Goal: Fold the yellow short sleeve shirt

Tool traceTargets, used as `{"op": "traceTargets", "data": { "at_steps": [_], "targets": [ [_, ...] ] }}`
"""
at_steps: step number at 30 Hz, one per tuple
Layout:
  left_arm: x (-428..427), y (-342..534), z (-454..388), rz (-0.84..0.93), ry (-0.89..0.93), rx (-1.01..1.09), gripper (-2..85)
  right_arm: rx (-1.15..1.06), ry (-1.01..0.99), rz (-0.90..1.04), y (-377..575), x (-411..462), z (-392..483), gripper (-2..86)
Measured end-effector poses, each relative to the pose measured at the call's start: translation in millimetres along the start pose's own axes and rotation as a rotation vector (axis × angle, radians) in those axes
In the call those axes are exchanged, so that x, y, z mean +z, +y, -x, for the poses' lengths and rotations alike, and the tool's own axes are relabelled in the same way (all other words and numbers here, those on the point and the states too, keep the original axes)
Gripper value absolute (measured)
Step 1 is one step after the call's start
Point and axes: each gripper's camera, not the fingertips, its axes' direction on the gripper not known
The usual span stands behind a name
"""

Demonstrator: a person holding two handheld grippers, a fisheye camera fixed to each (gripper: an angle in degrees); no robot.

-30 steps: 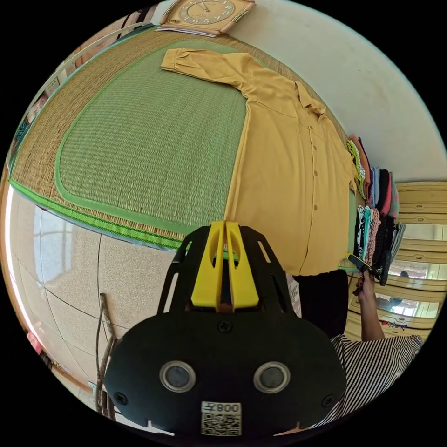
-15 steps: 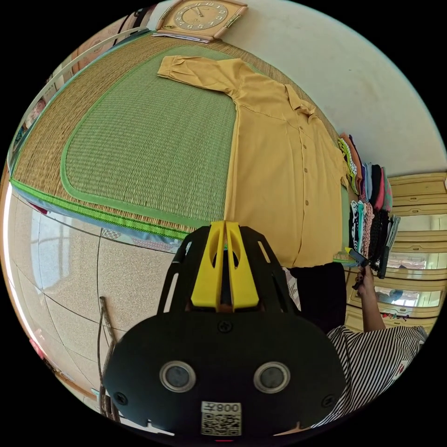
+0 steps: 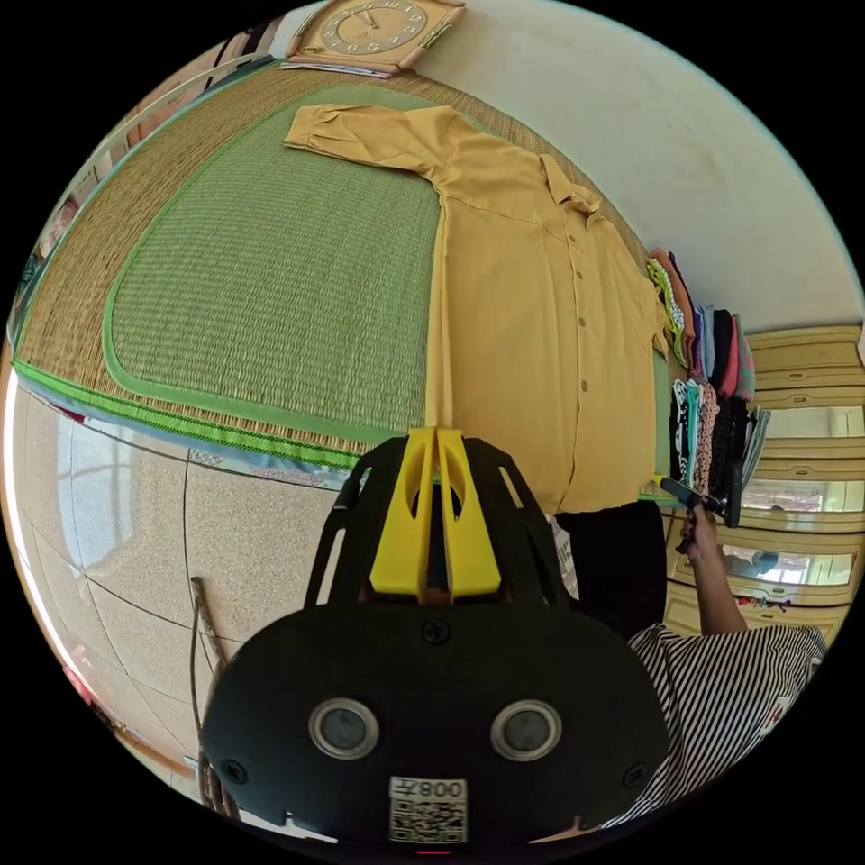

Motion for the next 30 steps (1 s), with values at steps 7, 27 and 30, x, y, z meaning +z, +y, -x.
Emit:
{"op": "traceTargets", "data": {
  "at_steps": [7, 27, 30],
  "targets": [
    [-16, -2, 3, -0.011, 0.000, -0.003, 0.3, 0.031, -0.101, -0.068, 15, -20, -14, 2.0],
    [-16, -49, -31, 0.004, 0.030, 0.001, 0.2, -0.007, 0.174, -0.039, -36, -23, 52, 0.8],
    [-17, -58, -38, -0.003, 0.034, 0.007, 0.2, -0.016, 0.133, -0.036, -40, -31, 52, 0.4]
  ]
}}
